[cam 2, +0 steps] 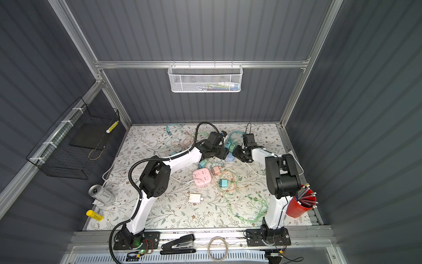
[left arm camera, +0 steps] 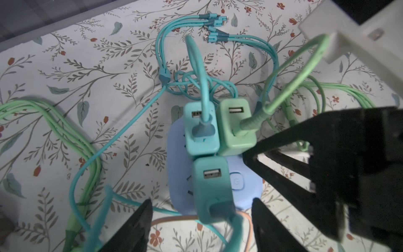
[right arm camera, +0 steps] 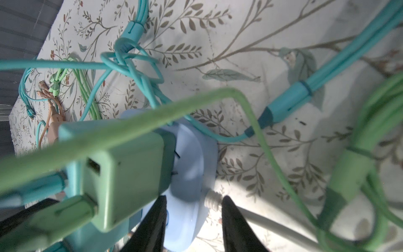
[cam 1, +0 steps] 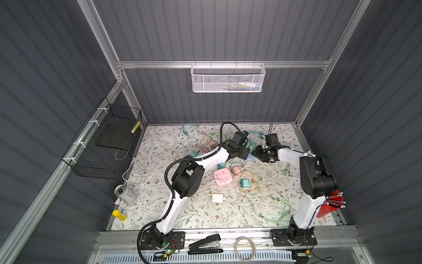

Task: Pull the plug off the socket
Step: 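Move the left gripper over the teal adapter nearest the robot on the blue strip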

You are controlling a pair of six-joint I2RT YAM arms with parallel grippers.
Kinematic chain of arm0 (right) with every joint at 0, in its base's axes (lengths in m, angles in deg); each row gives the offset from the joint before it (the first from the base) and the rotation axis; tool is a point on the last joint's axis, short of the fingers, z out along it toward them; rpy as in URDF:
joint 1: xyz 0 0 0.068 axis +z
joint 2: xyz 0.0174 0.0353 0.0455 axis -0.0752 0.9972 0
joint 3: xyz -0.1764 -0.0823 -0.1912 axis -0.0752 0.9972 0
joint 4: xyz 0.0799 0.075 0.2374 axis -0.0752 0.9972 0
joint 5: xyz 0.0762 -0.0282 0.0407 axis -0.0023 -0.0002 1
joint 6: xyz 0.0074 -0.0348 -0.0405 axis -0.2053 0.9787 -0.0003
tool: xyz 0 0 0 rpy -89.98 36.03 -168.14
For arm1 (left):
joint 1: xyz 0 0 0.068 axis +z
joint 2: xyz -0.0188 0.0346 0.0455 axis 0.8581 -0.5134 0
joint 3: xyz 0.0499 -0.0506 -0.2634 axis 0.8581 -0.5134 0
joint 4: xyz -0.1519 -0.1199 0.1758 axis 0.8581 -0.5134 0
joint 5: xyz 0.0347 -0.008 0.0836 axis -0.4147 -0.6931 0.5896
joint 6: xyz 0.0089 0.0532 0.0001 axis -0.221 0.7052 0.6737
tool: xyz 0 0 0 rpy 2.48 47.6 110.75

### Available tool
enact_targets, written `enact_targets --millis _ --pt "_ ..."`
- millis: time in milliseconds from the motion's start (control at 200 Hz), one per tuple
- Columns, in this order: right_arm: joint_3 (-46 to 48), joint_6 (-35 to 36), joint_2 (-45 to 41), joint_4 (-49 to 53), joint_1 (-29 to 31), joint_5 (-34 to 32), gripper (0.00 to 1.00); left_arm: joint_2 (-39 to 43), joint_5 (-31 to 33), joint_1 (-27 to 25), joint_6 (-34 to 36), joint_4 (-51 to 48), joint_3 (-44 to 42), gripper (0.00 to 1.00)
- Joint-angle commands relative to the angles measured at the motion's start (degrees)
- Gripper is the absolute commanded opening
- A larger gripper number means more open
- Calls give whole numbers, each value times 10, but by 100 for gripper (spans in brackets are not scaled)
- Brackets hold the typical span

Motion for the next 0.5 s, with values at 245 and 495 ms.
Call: enact_targets --millis 245,495 --pt "-9 14 17 4 -6 -16 47 -39 2 1 7 -26 45 61" --pt "-5 14 18 1 -7 -13 49 -70 -16 -3 11 -51 92 49"
